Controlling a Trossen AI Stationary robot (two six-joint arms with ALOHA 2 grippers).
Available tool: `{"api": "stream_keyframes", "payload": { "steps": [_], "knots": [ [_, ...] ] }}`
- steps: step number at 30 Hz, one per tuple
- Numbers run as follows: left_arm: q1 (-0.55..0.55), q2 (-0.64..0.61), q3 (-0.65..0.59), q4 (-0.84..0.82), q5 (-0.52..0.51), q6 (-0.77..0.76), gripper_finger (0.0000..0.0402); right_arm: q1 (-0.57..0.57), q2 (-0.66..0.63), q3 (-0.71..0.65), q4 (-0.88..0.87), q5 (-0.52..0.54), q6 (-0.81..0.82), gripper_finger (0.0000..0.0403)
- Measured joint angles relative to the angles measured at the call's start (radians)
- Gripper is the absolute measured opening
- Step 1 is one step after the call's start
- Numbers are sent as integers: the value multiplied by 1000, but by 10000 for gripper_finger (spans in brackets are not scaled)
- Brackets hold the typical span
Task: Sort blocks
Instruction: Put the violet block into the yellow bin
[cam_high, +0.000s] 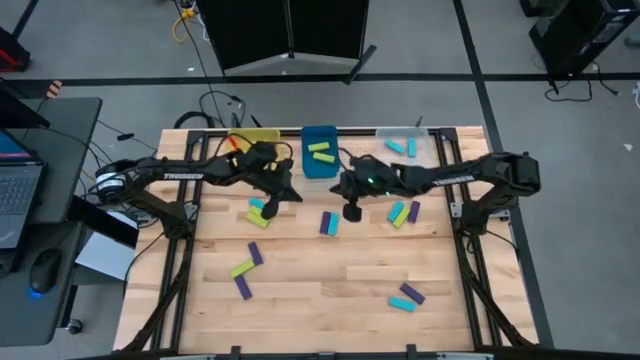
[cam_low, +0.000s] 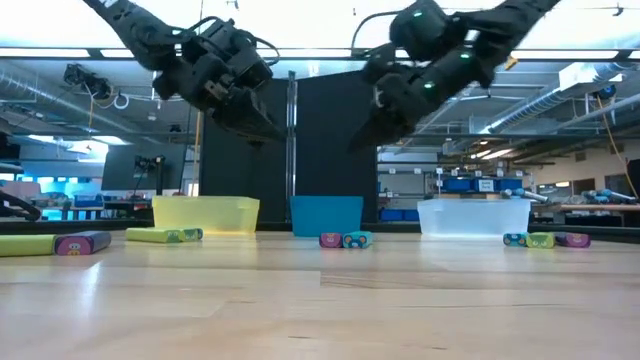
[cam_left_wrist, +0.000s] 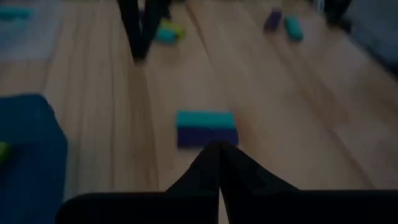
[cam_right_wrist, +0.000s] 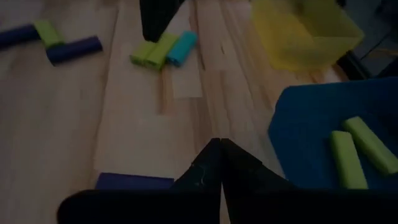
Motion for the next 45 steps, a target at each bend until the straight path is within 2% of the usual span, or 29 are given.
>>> {"api": "stream_keyframes", "payload": {
  "steps": [10, 13, 20, 25, 35, 40, 45],
  "knots": [
    [-146, 0, 105, -498, -178, 81, 11, 107, -49, -207, 244, 82, 118, 17],
    [-195, 0, 125, -599, -247, 81, 15, 120, -47, -229, 260, 104, 136, 18],
    [-298, 1, 127, -743, -321, 80, 41, 124, -46, -242, 279, 131, 152, 14],
    [-341, 1, 127, -782, -344, 77, 81, 124, -46, -242, 299, 131, 152, 21],
    [-396, 1, 106, -755, -344, 71, 164, 124, -45, -242, 298, 131, 152, 17],
    [-401, 2, 49, -689, -343, 70, 177, 124, -45, -242, 303, 131, 152, 26],
    [-407, 2, 32, -689, -340, 76, 178, 124, -45, -242, 302, 130, 152, 16]
  ]
}}
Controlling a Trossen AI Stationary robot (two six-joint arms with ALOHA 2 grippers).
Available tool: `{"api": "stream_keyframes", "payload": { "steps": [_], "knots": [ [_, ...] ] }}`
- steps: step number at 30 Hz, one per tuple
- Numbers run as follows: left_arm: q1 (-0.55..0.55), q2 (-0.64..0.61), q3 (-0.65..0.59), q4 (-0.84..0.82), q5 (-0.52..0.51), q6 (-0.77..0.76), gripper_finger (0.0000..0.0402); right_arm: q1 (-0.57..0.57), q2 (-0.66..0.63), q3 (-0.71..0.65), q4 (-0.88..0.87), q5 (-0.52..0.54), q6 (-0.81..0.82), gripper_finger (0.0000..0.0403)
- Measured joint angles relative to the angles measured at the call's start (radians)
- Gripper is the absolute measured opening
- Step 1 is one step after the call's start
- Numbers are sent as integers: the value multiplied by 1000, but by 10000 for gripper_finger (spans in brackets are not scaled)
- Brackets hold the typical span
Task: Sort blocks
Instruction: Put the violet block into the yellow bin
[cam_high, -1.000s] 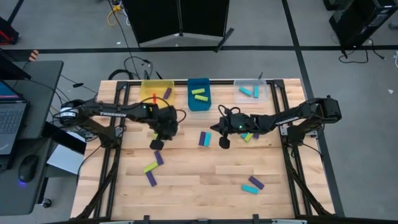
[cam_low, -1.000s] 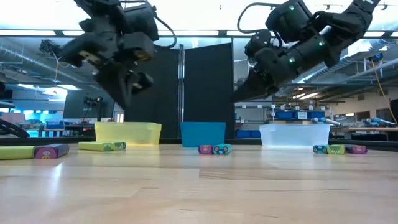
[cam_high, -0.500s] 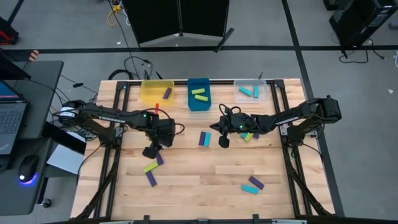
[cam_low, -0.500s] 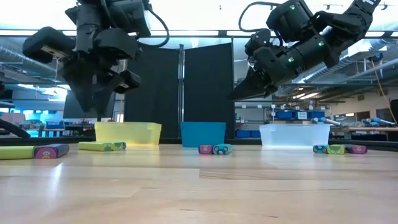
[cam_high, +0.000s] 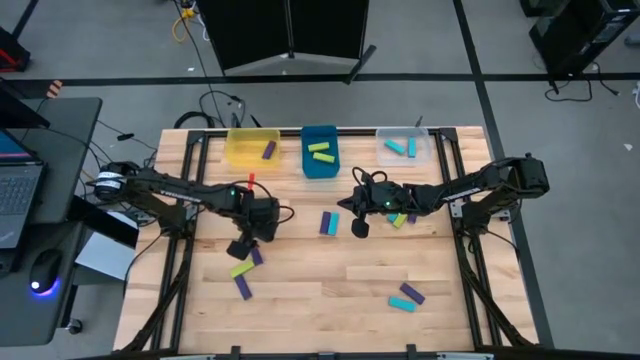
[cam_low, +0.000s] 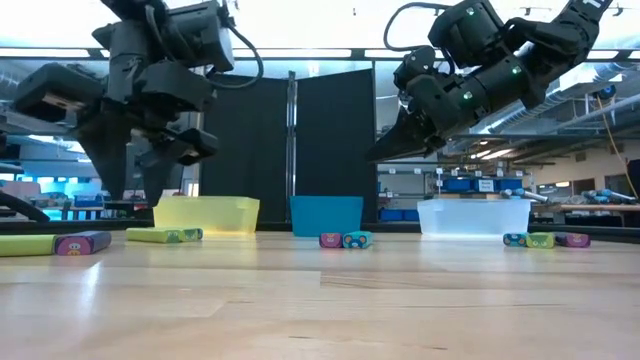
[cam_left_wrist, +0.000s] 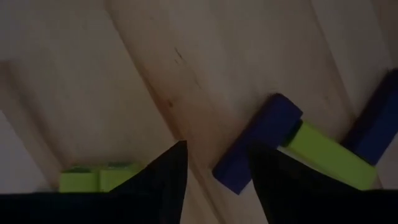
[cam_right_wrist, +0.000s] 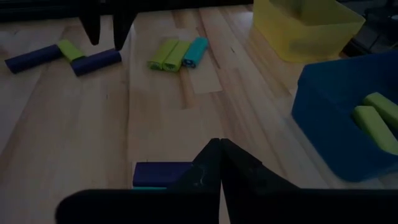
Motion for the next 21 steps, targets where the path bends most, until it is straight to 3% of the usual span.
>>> {"api": "stream_keyframes", "payload": {
  "steps": [21],
  "knots": [
    [-117, 0, -83, 85, -60, 107, 178, 0, 1, 0, 1, -1, -1, 14]
  ]
}}
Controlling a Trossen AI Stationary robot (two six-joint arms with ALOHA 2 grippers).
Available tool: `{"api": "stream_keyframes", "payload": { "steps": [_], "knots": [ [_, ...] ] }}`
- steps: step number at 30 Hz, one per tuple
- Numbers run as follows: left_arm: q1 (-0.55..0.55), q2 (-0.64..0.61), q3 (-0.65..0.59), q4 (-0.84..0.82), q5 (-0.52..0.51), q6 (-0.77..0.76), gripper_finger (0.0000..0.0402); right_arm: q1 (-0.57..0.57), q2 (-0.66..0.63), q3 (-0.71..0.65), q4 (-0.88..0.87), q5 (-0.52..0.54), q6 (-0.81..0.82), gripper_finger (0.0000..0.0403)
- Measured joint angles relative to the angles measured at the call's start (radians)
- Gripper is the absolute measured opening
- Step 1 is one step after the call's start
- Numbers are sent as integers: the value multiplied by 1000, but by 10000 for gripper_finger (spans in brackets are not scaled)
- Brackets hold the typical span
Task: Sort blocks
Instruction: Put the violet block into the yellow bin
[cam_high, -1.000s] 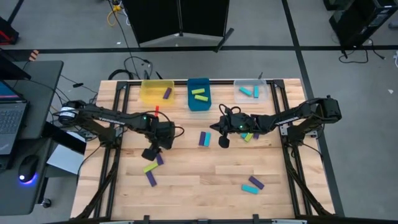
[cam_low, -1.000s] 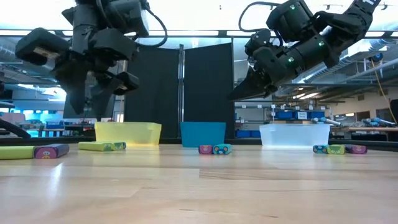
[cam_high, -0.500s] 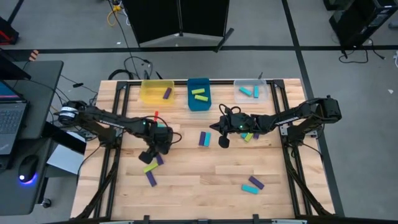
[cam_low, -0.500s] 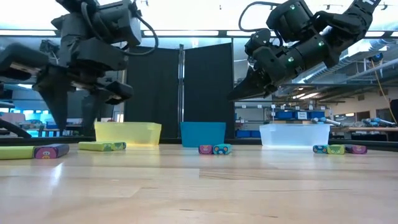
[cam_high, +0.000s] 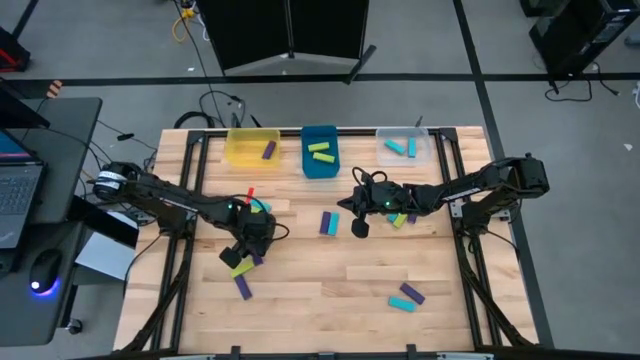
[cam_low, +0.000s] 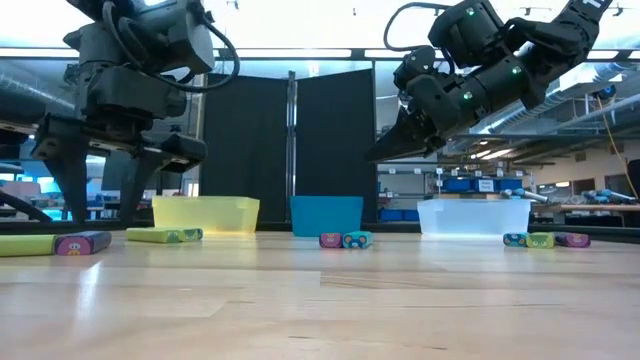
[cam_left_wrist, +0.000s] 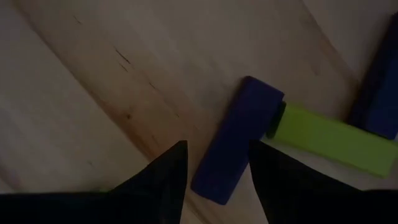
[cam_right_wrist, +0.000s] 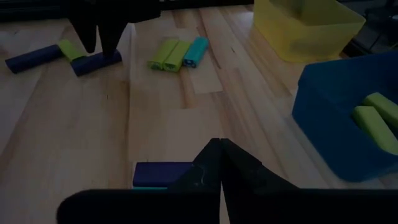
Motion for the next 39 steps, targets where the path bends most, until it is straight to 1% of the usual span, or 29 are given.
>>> {"api": "stream_keyframes", "payload": {
  "steps": [7, 10, 16, 25, 34, 39],
  "knots": [
    [0, 0, -6, -5, -21, 25, 178, 0, 0, 0, 0, 0, 0, 26],
    [0, 4, -6, -8, -25, 51, 178, 0, 0, 0, 0, 0, 0, 23],
    [0, 30, -4, -7, -23, 55, 178, 0, 0, 0, -1, 0, -1, 14],
    [-6, 44, -7, -9, -29, 59, 178, 0, 0, 0, -6, 0, -1, 25],
    [-6, 42, -6, 16, -28, 54, 178, 0, 0, 0, -6, 0, -3, 14],
    [-6, 52, -5, 59, -26, 46, 178, 0, 0, 0, -7, 0, -3, 21]
  ]
}}
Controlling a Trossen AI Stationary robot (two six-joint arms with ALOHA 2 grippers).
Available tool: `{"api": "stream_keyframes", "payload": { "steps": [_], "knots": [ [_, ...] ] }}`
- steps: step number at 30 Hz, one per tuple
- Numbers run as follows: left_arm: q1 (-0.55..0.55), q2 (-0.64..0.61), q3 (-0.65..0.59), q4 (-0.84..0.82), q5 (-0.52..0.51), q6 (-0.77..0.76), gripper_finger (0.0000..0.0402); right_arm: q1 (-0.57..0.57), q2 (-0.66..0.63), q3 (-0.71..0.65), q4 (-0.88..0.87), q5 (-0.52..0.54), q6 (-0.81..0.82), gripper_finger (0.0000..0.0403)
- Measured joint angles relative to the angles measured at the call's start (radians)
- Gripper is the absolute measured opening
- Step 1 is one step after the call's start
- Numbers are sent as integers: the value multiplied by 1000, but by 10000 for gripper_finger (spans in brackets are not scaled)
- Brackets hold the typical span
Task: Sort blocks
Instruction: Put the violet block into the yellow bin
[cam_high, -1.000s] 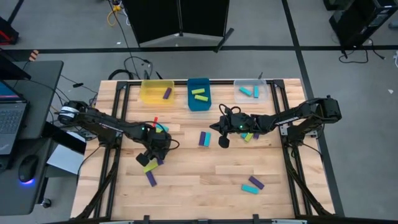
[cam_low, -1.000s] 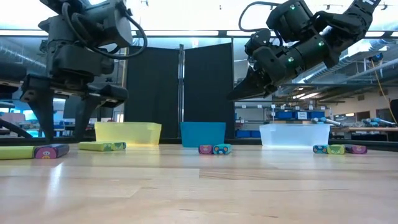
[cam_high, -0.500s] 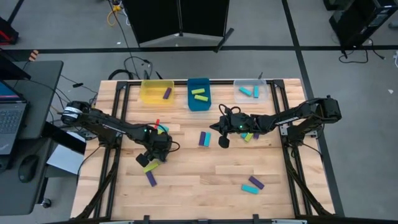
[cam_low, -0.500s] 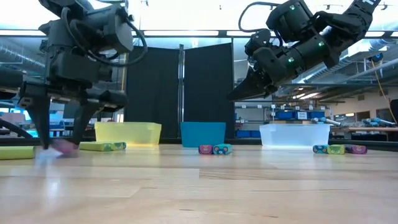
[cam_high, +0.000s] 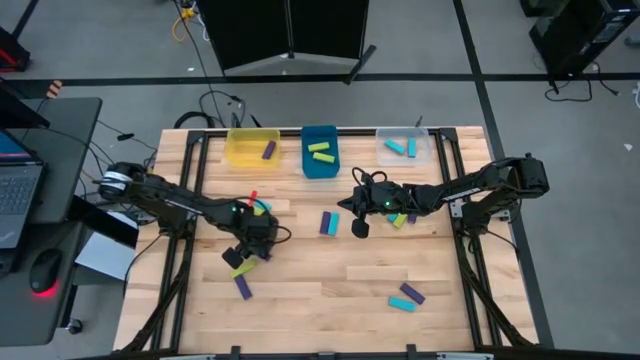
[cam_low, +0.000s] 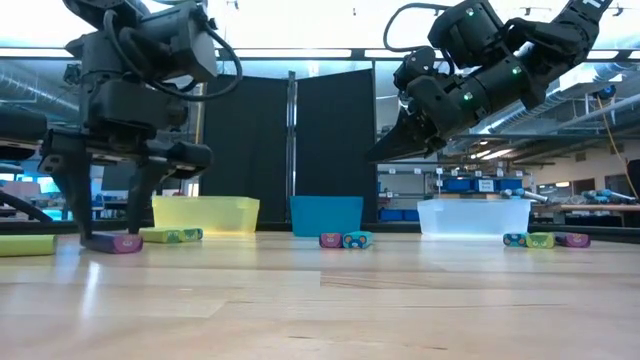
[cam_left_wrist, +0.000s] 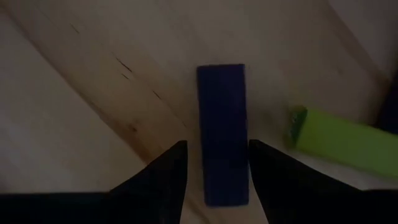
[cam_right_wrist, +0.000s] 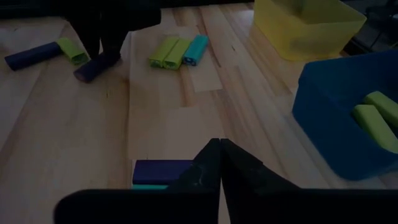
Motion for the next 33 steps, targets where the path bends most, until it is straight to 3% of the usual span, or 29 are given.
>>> {"api": "stream_keyframes", "payload": {
  "steps": [10, 15, 21, 27, 33],
  "knots": [
    [1, 77, 13, 15, -11, -119, 157, 0, 0, 0, -1, 0, 0, 14],
    [3, 80, 73, -79, -62, -131, 102, 0, 0, 0, -1, 0, 0, 19],
    [47, 79, 173, -202, -111, -150, 101, 0, 0, 0, 0, 0, 3, 19],
    [179, 27, 247, -230, -184, -221, 101, 2, 0, 0, -1, 0, 3, 14],
    [441, 7, 298, -233, -232, -398, 101, 18, 0, 0, -5, 0, 3, 23]
  ]
}}
